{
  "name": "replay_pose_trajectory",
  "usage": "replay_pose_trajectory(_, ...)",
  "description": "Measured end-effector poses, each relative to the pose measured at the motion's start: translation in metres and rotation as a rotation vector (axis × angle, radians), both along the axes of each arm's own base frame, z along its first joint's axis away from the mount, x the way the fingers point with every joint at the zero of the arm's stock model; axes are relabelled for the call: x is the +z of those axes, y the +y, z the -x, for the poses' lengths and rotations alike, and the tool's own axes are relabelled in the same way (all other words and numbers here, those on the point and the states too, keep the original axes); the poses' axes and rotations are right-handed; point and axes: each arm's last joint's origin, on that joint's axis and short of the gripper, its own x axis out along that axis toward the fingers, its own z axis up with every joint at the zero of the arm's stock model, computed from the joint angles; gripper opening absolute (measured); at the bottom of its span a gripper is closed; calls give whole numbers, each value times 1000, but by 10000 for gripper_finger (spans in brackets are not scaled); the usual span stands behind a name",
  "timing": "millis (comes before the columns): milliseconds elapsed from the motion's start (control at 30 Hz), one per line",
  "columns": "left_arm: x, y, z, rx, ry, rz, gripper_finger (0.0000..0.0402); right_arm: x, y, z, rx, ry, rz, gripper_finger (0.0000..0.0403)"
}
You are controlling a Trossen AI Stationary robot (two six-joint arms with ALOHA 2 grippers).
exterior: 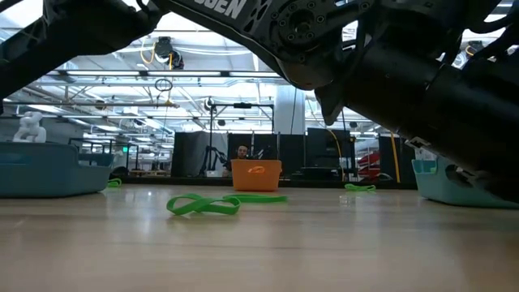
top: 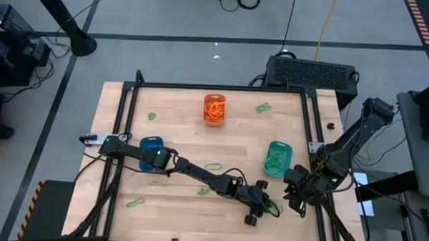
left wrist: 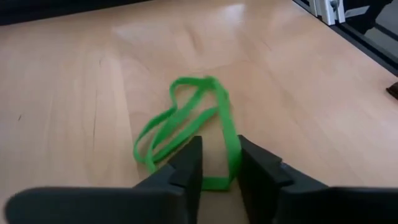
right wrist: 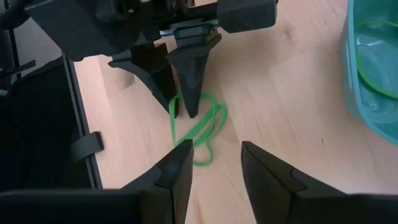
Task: Sort rubber bands into baskets
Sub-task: Put the green rubber band into the green bin
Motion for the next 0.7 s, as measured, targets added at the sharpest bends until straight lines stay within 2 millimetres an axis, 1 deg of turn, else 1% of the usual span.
replay_pose_trajectory(133,5,1,0,-1,-1,-4,58,0,0,0,-1,0,-1,128)
replay_pose_trajectory(233,19,2,2,-10,2,-33,17,0,0,0,-1,0,-1,128)
replay_pose_trajectory(267,26,3,3,-15,-2,-49,9,0,0,0,-1,0,-1,128)
replay_pose_trajectory(367,55,5,6,-8,-19,-83,7,1,0,0,14,-6,3,128)
replay_pose_trajectory(400,66,6,8,-4,-29,-90,6,3,0,0,22,-12,5,128)
replay_pose_trajectory(467,81,7,11,-6,-30,-112,4,11,0,-1,35,-42,6,128)
replay_pose_trajectory(500,88,8,13,-4,-19,-126,4,15,0,-1,35,-61,17,128)
replay_pose_trajectory(600,99,14,18,23,20,-178,4,26,-4,0,35,-119,82,128)
replay_pose_trajectory(700,110,28,18,102,7,-232,3,37,-8,1,54,-175,128,128)
